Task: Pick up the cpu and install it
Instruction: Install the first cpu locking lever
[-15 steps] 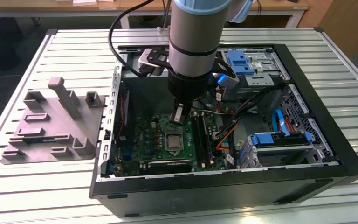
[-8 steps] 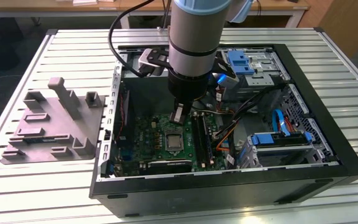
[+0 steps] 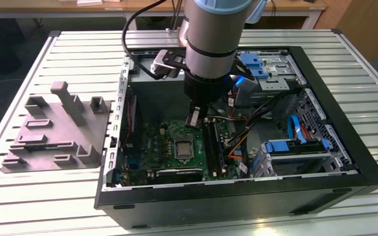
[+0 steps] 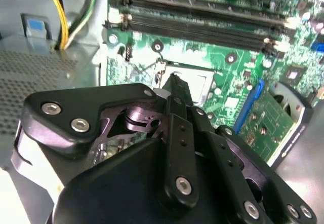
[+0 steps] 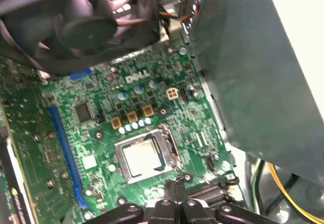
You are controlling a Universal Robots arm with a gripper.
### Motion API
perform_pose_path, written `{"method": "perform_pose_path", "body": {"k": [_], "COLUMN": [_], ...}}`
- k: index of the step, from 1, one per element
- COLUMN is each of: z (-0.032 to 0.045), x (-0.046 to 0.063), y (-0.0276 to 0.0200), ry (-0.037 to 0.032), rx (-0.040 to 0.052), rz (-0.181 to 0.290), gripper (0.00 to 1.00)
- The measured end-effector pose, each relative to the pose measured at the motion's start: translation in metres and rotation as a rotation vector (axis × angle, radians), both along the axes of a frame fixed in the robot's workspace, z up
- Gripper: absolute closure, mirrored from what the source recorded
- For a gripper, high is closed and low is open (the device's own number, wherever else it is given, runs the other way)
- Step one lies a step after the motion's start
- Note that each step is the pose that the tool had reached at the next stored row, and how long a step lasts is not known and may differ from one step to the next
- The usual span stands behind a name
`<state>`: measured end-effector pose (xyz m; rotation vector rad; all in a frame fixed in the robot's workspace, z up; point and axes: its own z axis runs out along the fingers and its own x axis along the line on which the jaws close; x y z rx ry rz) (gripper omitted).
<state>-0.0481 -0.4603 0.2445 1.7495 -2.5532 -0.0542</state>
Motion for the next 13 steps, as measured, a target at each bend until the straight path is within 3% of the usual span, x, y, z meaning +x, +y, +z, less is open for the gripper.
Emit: {"method": "perform_pose_path", "body": {"k": [13], "z": [-0.0019], "x": [0.017], "y": [0.0126], "ry": [0.0001], "rx": [-0.0001], "rz": [0.0], "gripper": [0.89]}}
